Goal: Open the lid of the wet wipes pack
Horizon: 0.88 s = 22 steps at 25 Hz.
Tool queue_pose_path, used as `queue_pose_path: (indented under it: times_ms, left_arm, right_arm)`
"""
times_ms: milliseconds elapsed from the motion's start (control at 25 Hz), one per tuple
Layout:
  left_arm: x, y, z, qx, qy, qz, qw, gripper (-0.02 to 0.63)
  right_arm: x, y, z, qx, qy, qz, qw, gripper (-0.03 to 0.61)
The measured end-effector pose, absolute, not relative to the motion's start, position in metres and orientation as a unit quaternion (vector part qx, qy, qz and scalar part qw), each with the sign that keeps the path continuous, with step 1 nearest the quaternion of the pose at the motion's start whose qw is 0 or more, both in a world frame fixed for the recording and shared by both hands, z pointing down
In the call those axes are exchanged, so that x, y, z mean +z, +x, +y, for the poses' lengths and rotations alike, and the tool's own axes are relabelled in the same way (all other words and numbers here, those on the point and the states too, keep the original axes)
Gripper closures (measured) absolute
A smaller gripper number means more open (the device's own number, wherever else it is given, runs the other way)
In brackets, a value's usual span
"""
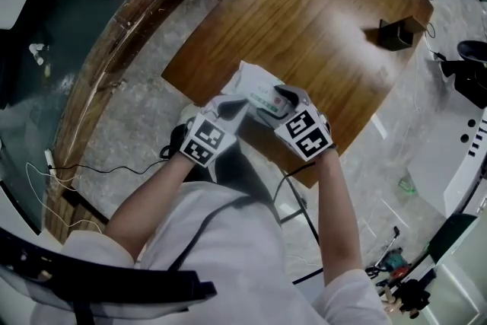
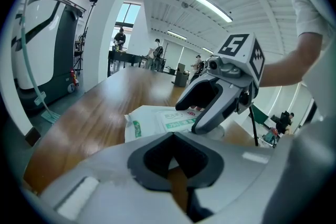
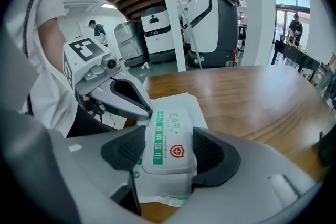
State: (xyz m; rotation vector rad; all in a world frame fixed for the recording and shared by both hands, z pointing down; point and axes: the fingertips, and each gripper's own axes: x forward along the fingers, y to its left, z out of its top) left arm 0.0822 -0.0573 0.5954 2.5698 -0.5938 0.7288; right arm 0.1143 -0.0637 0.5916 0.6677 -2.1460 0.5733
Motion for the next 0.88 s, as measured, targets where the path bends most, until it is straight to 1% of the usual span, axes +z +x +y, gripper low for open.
queue_pose_path:
  times_ms: [400,600,880]
  left_arm:
    - [0.598,0.083,-0.058,0.261,0.918,-0.212,0.209,0.611]
    - [0.596,0.083,-0.057,0.256,0.916,-0.218,0.220,0.610]
    - [0.594,0.078,-0.057,0.260,0.913,-0.226,0.219,0.611]
  right_arm:
    - [0.591,0.118,-0.065,0.295,0.224,-0.847,0.382,0.289]
    - [0.590,0.118,-0.064,0.269,0.232,-0.850,0.390,0.286]
    - [0.569,0.119,-0.069,0.226,0.260,-0.862,0.372,0.287]
